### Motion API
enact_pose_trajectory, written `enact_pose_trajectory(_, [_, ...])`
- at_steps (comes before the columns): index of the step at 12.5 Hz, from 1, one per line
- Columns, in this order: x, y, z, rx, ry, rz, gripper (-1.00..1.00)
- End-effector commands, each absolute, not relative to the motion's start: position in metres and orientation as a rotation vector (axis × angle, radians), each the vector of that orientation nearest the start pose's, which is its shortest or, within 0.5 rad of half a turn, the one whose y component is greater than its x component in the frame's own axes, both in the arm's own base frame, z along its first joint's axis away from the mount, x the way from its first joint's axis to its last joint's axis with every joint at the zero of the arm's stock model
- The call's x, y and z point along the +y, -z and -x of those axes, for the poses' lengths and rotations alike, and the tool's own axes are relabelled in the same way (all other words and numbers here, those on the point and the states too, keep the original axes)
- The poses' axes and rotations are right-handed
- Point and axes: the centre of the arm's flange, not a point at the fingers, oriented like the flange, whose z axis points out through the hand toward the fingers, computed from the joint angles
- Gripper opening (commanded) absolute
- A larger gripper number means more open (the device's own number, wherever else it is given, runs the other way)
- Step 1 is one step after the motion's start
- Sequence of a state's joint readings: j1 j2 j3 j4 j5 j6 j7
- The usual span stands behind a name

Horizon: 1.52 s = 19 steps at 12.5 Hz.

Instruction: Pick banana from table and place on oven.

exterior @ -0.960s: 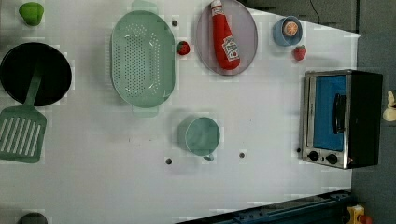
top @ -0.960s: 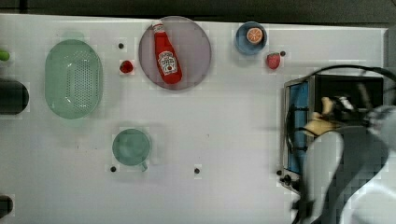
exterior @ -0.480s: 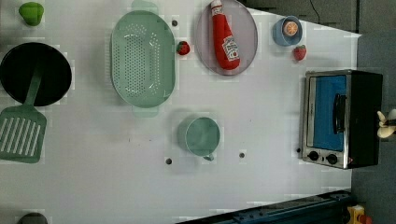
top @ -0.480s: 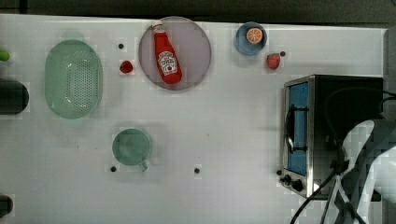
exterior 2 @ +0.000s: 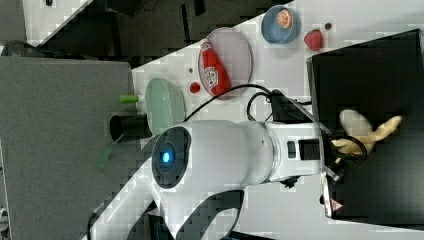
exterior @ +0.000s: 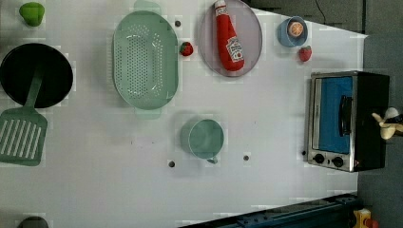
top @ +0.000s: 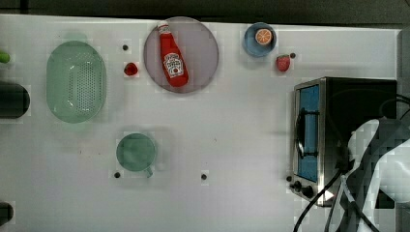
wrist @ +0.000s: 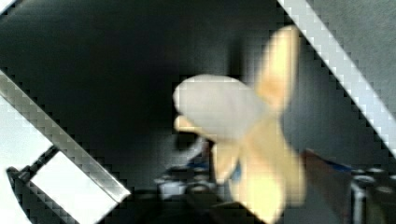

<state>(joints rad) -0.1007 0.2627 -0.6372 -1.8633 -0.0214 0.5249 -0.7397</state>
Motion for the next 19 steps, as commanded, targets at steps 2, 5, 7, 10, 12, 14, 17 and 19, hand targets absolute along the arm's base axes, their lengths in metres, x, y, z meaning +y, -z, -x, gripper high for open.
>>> enact_pose_trajectory(2, [-0.373, -0.434, -0.484, 1.074, -0.030, 3.091, 1.00])
enact_pose_trajectory(5, [-0.334, -0.446, -0.508, 0.951, -0.067, 3.095, 1.00])
enact_pose_trajectory(7, [-0.278, -0.472, -0.539, 0.831, 0.012, 3.093, 1.00])
enact_pose_trajectory(10, [-0.189, -0.498, -0.567, 0.969, 0.079, 2.982, 1.00])
enact_pose_trajectory(12, [-0.135, -0.521, -0.571, 1.156, 0.087, 2.883, 1.00])
enact_pose_trajectory(14, [-0.088, -0.545, -0.562, 1.362, 0.046, 2.774, 1.00])
enact_pose_trajectory(17, [-0.046, -0.587, -0.534, 1.329, 0.008, 2.787, 1.00])
enact_pose_trajectory(19, [-0.044, -0.608, -0.509, 1.327, -0.003, 2.825, 1.00])
